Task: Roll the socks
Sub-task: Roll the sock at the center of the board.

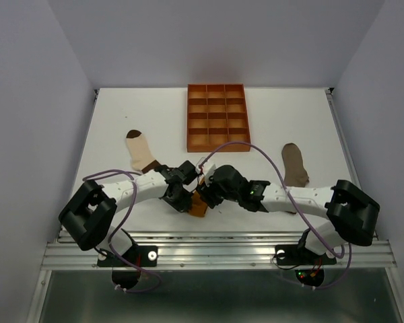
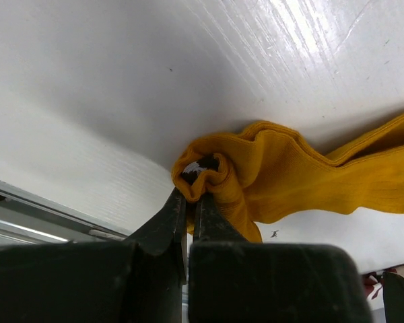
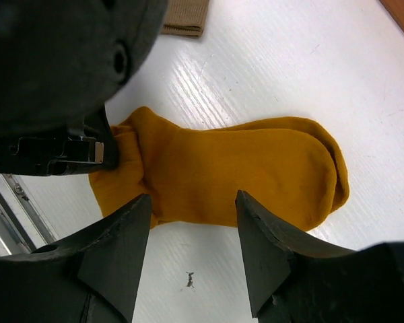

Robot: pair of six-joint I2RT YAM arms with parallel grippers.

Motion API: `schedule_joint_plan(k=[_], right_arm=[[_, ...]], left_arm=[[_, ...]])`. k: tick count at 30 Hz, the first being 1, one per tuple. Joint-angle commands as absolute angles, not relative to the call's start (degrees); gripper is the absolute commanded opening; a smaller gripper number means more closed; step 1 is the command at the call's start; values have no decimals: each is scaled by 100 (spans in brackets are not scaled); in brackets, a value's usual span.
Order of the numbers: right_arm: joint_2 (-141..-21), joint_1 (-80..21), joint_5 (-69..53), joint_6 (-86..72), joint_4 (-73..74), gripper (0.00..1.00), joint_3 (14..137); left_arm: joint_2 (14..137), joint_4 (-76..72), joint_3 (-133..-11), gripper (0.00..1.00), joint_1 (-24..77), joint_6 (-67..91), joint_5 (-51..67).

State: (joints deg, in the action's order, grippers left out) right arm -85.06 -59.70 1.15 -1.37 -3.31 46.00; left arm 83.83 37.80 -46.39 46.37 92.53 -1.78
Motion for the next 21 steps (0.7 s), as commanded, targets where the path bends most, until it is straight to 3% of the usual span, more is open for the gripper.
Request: schedule_joint_plan(k=[1, 12, 21], right_arm=[[-8290, -6495, 199, 185, -553, 59, 4413], [-7278, -6495, 246, -307, -343, 58, 3850], [-7382, -6723, 70, -229, -518, 58, 3867]], left_arm=[[8368, 3938, -4500, 0, 4790, 9316, -272], [8279, 3876, -4438, 0, 4790, 9369, -264], [8244, 3841, -4465, 0, 4790, 9413, -272]])
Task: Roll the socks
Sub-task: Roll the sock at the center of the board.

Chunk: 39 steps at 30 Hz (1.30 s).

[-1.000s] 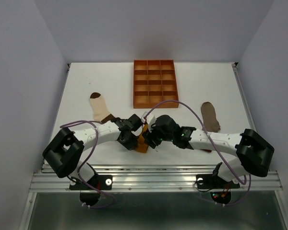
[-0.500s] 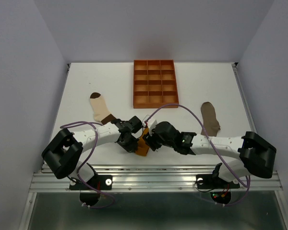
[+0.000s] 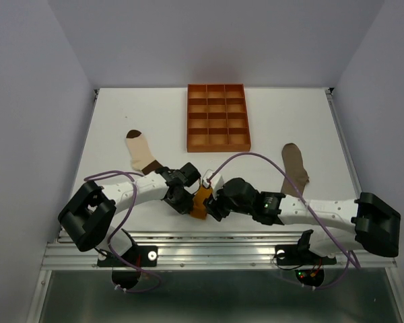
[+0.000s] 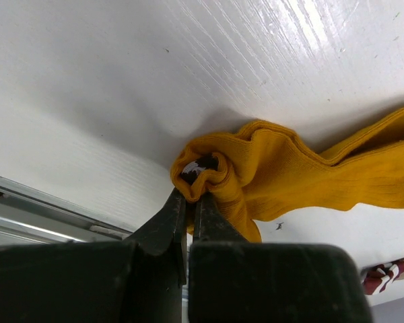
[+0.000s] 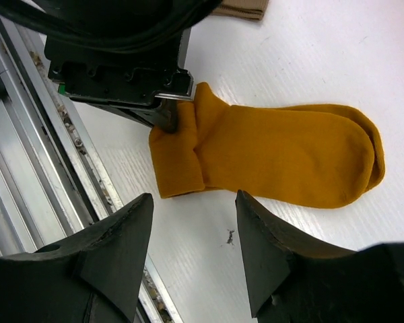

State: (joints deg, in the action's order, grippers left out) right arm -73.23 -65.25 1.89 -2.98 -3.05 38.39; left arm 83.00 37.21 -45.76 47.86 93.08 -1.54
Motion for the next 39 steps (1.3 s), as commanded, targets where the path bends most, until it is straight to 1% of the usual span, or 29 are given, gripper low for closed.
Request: schedule_joint_plan(k=[1, 5, 13, 20, 31, 39], right_arm=[[-7496, -6819, 123, -185, -458, 58, 3989], [-7786, -7119, 562, 34, -212, 58, 4341], [-8367, -7479, 975, 299, -228, 58, 4597], [-8815, -7479, 1151, 422, -246, 57, 4781], [-9377, -7594, 1379, 299, -18, 52, 4851], [-9729, -7699, 1767, 255, 272, 52, 4904]], left_arm=[[8253, 3832, -4465, 0, 4790, 9404, -246], [8244, 3841, -4447, 0, 4790, 9439, -220], [8183, 3814, -4456, 0, 4790, 9422, -176], [8200, 3815, -4438, 0, 4799, 9413, -123], [8200, 3797, -4465, 0, 4790, 9466, -70], [8218, 3727, -4500, 0, 4790, 9440, -26]])
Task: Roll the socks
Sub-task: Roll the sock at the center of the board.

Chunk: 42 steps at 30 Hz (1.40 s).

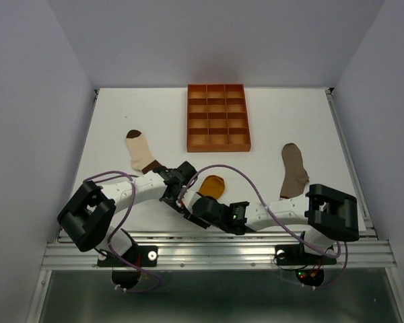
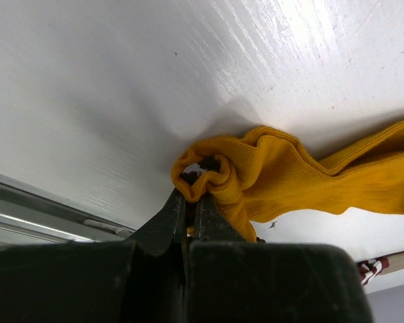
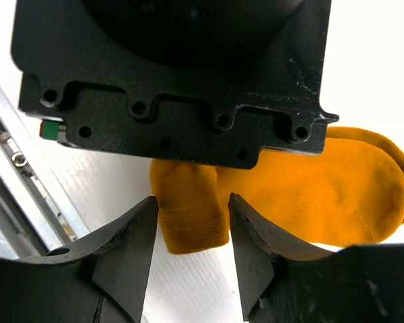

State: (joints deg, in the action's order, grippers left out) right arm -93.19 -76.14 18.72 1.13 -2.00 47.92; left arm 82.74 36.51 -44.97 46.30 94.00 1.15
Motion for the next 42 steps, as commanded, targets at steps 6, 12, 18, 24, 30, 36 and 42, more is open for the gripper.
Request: schedule_joint_plan(k=[6, 12, 18, 24, 30, 36, 42], right_arm=[[-9940, -7813, 1898, 141, 386, 52, 4887], [-10011, -7813, 2091, 9, 431, 47, 4799], [-9941, -7813, 2364, -325, 246, 25, 4720], [-9765, -7813, 2374, -580, -139, 10, 4456], [-9476, -7515, 1890, -1159, -694, 5, 4000], [-9123, -6971, 784, -1494, -1370, 4, 3578], [-9097, -6443, 44, -1871, -1608, 4, 3349]], left_arm=[[8139, 3726, -4465, 0, 4790, 9457, -26], [8139, 3683, -4439, 0, 4790, 9422, 148], [8244, 3621, -4465, 0, 4790, 9299, 220], [8016, 3489, -4438, 1, 4790, 9167, 132], [7542, 3612, -4517, 29, 4790, 9053, -333], [7260, 3665, -4614, 44, 4764, 8886, -659], [7277, 3569, -4650, 45, 4571, 8508, -721]])
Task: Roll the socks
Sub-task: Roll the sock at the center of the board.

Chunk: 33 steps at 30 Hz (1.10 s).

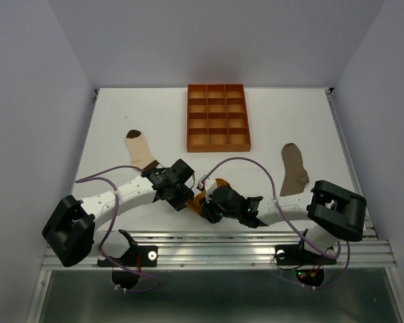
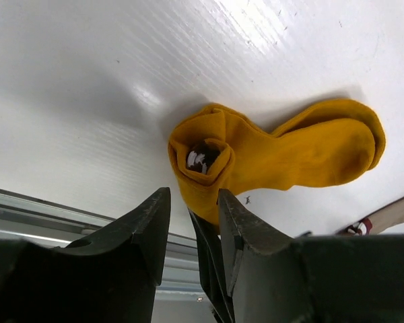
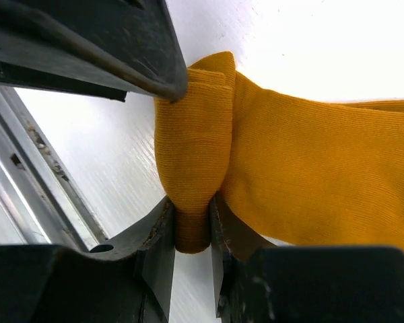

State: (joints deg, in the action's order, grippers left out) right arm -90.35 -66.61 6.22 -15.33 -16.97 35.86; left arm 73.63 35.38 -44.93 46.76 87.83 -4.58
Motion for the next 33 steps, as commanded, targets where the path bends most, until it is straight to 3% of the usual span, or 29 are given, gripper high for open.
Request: schedule_joint_plan(k=[1, 14, 33], right_arm=[[-9079, -6268, -348, -1942, -1791, 4, 3244], [-9272, -5151, -1598, -3199, -3242, 2, 2312], [-9984, -4166, -1793, -4148, -3525, 1, 1969]], left_arm=[[7260, 3507, -4649, 45, 4501, 8421, -721], [7295, 2445, -4553, 46, 4245, 7445, -511], [7453, 1284, -4192, 50, 4236, 6047, -132]])
